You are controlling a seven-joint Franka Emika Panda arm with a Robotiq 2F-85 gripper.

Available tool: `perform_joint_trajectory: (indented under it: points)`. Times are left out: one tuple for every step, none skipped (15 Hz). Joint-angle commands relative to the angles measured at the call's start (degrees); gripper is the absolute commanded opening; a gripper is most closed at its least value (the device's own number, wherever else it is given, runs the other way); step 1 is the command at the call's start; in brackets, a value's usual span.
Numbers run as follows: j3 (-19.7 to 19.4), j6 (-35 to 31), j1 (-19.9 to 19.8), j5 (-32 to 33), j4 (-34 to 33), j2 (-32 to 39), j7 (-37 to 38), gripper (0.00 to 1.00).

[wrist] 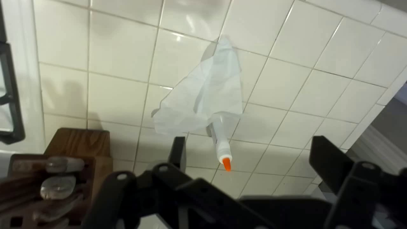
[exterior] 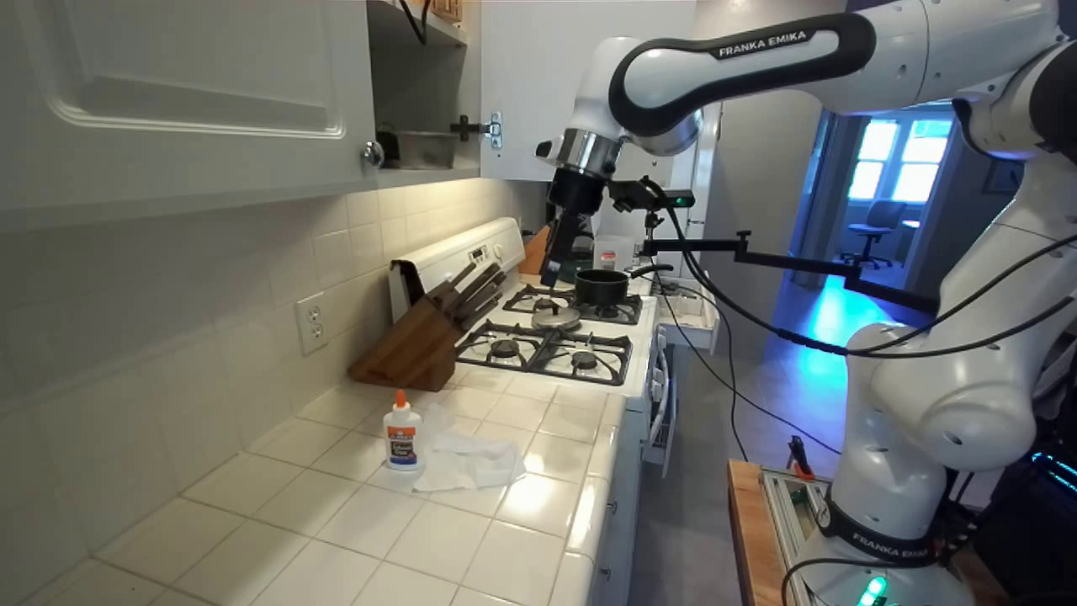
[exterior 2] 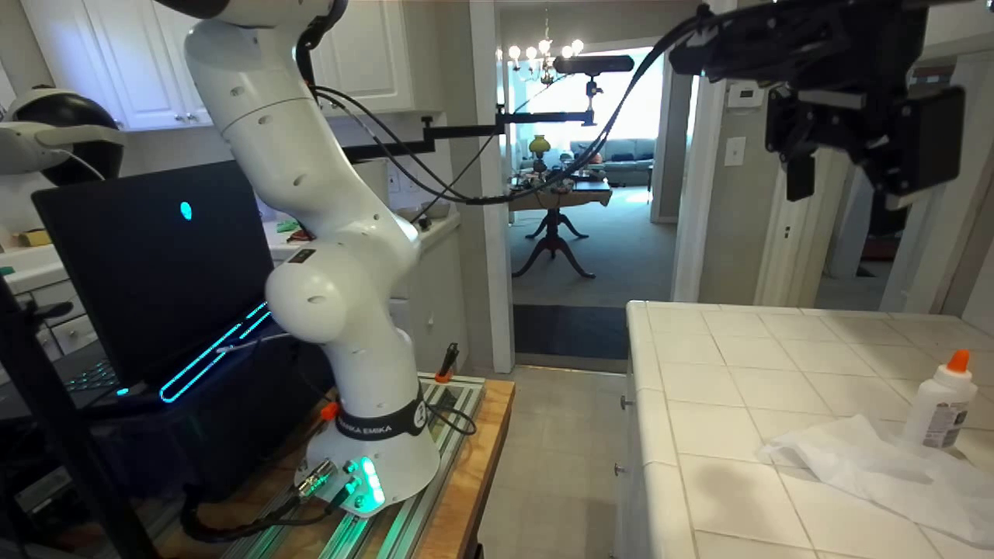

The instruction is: Pick up the pan, and then place it in the open cabinet

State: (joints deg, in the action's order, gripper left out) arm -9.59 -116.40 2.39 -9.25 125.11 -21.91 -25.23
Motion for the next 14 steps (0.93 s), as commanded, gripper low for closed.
perform_joint_trajectory:
  points:
    - [0.76, -2.93, -1.19, -3.74, 4.34, -0.17, 6.52, 1.00]
    - [1.42, -4.45, -1.83, -3.03, 5.24, 0.05, 9.41, 1.00]
    - [1.59, -5.32, -2.08, -2.94, 5.83, 0.23, 11.21, 1.00]
    - [2.00, -6.82, -2.56, -2.57, 6.63, 0.30, 13.79, 1.00]
    - [2.28, -8.44, -2.86, -2.32, 7.45, 0.25, 15.62, 1.00]
    - [2.38, -9.73, -2.89, -2.36, 8.11, 0.19, 16.31, 1.00]
    - [2.55, -11.07, -3.01, -2.15, 8.63, 0.20, 17.04, 1.00]
    - [1.89, -8.22, -2.52, -1.87, 6.85, 0.76, 14.52, 1.00]
    - [1.94, -8.59, -2.56, -1.85, 7.09, 0.81, 14.69, 1.00]
    - [1.93, -8.59, -2.56, -1.85, 7.09, 0.81, 14.67, 1.00]
    - [1.93, -8.59, -2.56, -1.85, 7.08, 0.81, 14.67, 1.00]
    - [1.93, -8.59, -2.56, -1.85, 7.08, 0.80, 14.67, 1.00]
    - [1.93, -8.59, -2.56, -1.85, 7.08, 0.80, 14.67, 1.00]
    - [1.93, -8.59, -2.56, -1.85, 7.08, 0.80, 14.67, 1.00]
